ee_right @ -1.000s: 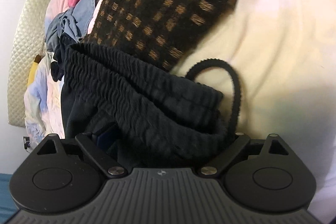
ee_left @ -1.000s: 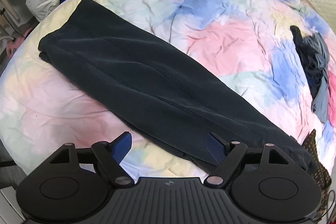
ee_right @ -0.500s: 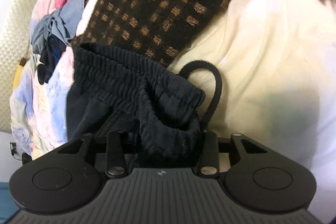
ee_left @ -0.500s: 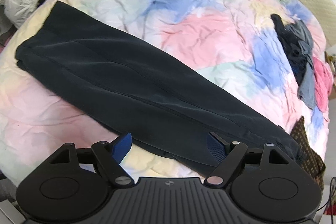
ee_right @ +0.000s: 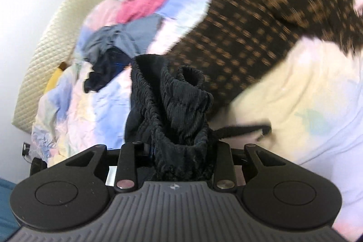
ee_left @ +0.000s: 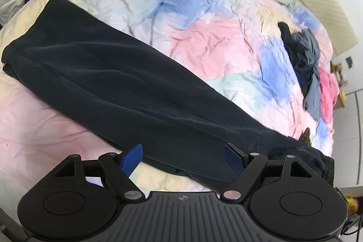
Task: Fold clothes
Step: 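Lift the waistband and fold it over toward the leg end with the right gripper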
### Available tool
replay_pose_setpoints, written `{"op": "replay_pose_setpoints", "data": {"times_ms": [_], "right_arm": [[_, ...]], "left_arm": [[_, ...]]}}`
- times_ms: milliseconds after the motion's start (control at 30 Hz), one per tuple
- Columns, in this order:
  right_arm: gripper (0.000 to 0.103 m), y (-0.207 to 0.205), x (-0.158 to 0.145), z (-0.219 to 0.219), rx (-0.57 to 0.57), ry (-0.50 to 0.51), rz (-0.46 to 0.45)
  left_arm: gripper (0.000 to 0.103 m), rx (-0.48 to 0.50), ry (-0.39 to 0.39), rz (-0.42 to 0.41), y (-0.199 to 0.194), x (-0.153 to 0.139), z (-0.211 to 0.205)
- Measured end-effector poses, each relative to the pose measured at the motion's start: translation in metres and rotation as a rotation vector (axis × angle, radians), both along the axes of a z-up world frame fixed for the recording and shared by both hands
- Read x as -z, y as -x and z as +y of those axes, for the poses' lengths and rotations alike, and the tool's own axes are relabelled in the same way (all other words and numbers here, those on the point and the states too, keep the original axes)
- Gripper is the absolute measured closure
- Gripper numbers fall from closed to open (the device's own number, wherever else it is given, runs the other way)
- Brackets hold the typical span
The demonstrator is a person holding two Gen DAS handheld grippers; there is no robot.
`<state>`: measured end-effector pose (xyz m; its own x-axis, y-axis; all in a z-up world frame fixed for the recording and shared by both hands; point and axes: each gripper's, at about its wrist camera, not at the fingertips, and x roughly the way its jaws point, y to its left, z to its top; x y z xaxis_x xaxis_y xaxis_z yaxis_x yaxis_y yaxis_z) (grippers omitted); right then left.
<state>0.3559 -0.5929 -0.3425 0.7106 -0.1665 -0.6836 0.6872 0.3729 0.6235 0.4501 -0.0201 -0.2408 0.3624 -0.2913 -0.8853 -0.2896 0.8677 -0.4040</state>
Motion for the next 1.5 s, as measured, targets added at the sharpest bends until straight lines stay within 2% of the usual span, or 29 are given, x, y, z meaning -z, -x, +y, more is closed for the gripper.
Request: {"op": "replay_pose_setpoints", "data": {"times_ms": [167, 300, 500, 633, 700, 833, 967, 1067, 1133, 1300, 1333, 1433, 1500], "right_arm": [[0.071, -0.018, -0.049, 0.063, -0.066, 0.158, 0.006], [0.072, -0.042, -0.081, 0.13, -0.141, 0.337, 0.064], [0.072, -0.074, -0.102, 0.227, -0.272, 0.534, 0.108], [0.072, -0.092, -0.097, 0.287, -0.384, 0.608, 0.129], [0.072, -0.101, -0.086, 0.315, -0.457, 0.644, 0.152], [0.072, -0.119, -0.051, 0.369, -0.614, 0.694, 0.215], [0.071, -0.131, -0.001, 0.42, -0.795, 0.741, 0.293], [0.069, -0.133, 0.035, 0.446, -0.93, 0.755, 0.35], [0.063, -0.132, 0.047, 0.455, -0.989, 0.757, 0.362], [0.049, -0.131, 0.037, 0.452, -1.076, 0.724, 0.32], [0.042, -0.129, 0.034, 0.449, -1.099, 0.713, 0.308], [0.035, -0.123, 0.019, 0.429, -1.181, 0.632, 0.224], [0.032, -0.12, 0.007, 0.41, -1.179, 0.566, 0.187]], "left_arm": [[0.022, -0.024, 0.051, -0.014, -0.002, 0.005, 0.059], [0.022, -0.046, 0.082, -0.036, -0.004, 0.01, 0.102], [0.022, -0.077, 0.113, -0.052, -0.002, 0.017, 0.16], [0.022, -0.109, 0.107, -0.066, 0.001, 0.013, 0.198], [0.022, -0.126, 0.096, -0.067, 0.001, 0.01, 0.217], [0.022, -0.172, 0.067, -0.065, 0.007, 0.006, 0.251], [0.022, -0.2, 0.031, -0.029, 0.014, 0.011, 0.272], [0.022, -0.205, 0.016, -0.005, 0.016, 0.016, 0.272], [0.022, -0.198, 0.024, -0.003, 0.014, 0.02, 0.264], [0.022, -0.155, 0.072, 0.002, -0.007, 0.033, 0.224], [0.022, -0.143, 0.084, 0.005, -0.014, 0.036, 0.212], [0.022, -0.089, 0.119, 0.011, -0.038, 0.048, 0.175], [0.022, -0.036, 0.14, 0.017, -0.059, 0.058, 0.145]]}}
